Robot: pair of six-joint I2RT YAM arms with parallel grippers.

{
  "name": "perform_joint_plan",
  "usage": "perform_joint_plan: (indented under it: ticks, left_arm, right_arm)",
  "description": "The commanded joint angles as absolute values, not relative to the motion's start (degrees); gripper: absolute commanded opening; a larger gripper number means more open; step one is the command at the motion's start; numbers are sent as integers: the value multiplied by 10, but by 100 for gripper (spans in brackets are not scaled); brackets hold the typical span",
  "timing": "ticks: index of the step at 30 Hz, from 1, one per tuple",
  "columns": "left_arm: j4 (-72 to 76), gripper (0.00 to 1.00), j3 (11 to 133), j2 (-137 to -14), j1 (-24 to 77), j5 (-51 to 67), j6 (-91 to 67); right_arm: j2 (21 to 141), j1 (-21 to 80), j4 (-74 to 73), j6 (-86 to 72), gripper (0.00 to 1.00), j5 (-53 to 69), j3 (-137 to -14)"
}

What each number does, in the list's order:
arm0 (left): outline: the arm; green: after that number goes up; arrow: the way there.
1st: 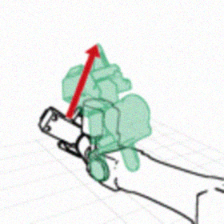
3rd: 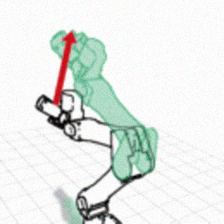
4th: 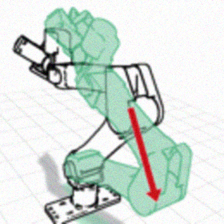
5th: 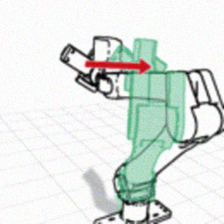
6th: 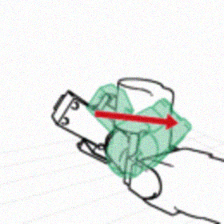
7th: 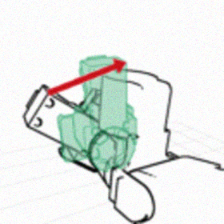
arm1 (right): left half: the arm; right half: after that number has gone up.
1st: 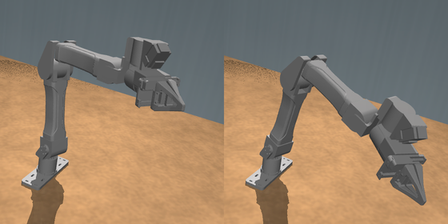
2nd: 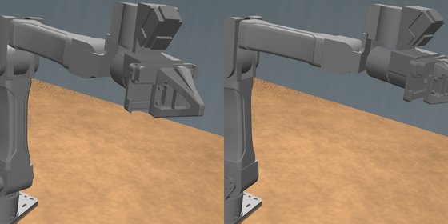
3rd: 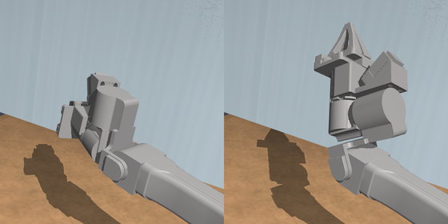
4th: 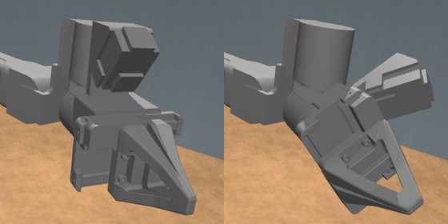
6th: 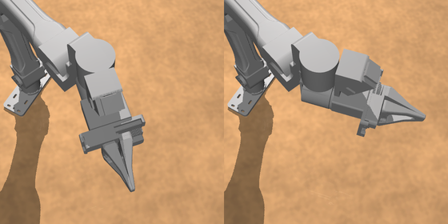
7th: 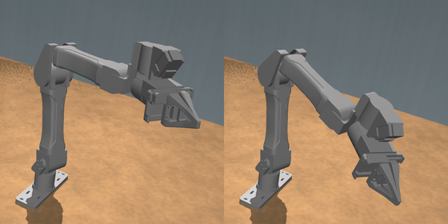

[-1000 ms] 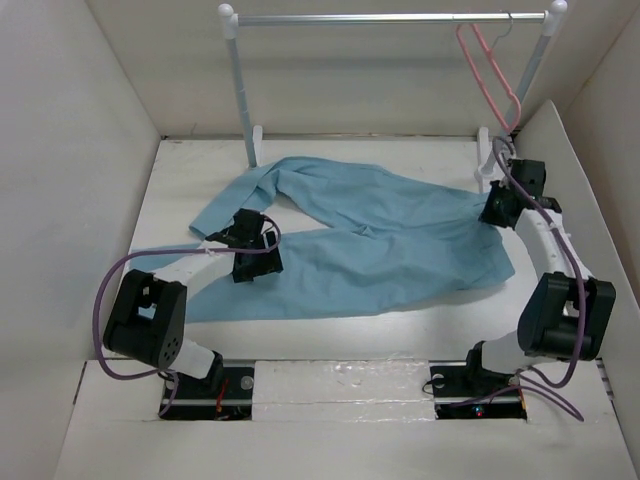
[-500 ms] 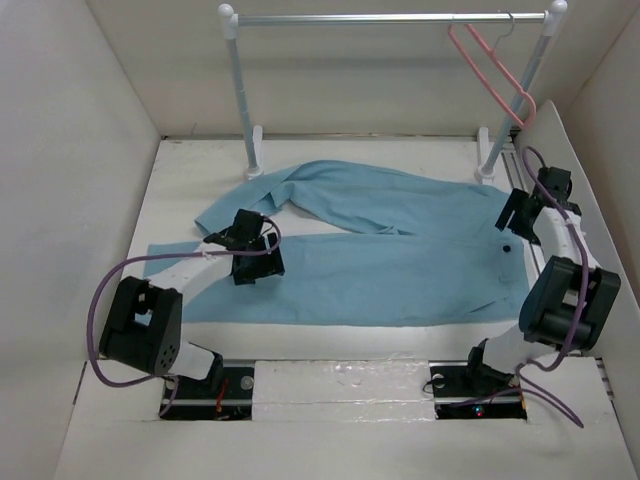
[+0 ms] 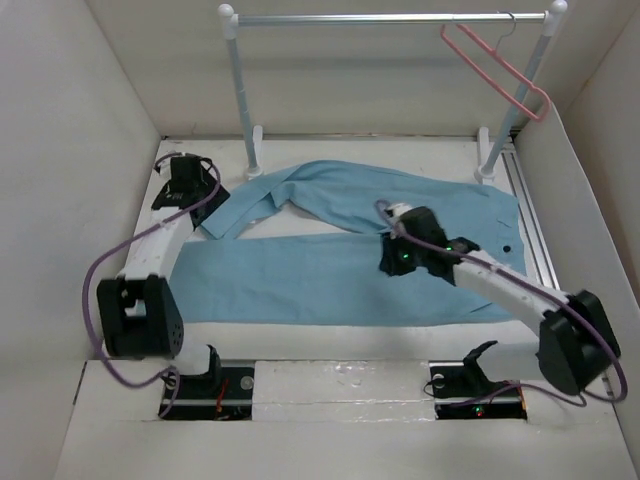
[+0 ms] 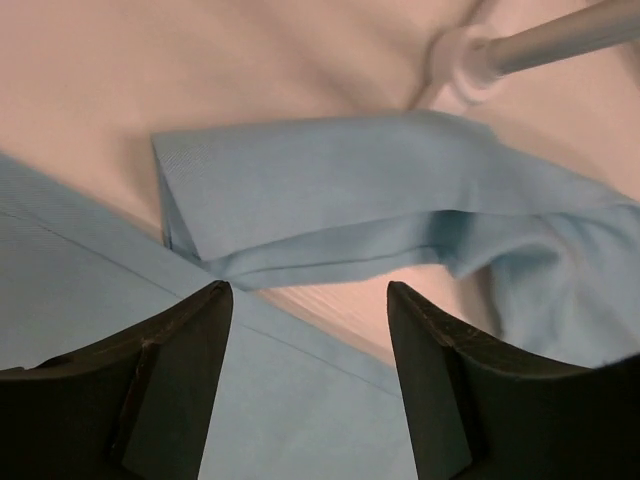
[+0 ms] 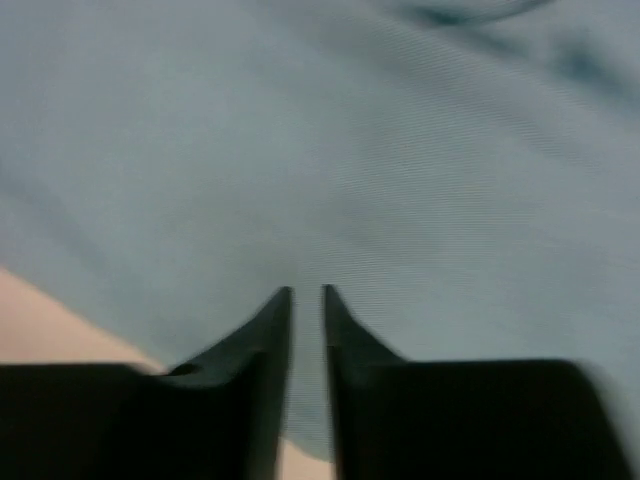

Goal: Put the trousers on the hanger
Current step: Flatten out the trousers at the center of the board.

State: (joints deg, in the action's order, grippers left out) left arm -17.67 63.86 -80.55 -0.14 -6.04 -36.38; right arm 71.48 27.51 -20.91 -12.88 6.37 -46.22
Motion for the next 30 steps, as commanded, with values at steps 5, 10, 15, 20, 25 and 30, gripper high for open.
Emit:
perform_joint_plan:
  ticks: [5, 10, 15, 20, 25, 30]
  left_arm:
    - [-153, 66, 639, -902, -18, -83, -381]
    - [-144, 67, 657, -957, -25, -76, -373]
    - [-151, 62, 657, -1004, -25, -95, -381]
    - [-160, 63, 667, -1025, -30, -109, -381]
    - [-115, 48, 667, -1029, -30, -78, -387]
    - [-82, 20, 645, -1007, -30, -62, -386]
  right_arm:
    - [851, 454, -176, -82, 65, 75, -546]
    - [881, 487, -161, -81, 66, 91, -555]
    - [907, 492, -174, -76, 65, 78, -561]
    - [911, 492, -179, -76, 65, 62, -569]
    - [922, 492, -180, -77, 59, 36, -576]
    - [944, 492, -178, -75, 40, 15, -564]
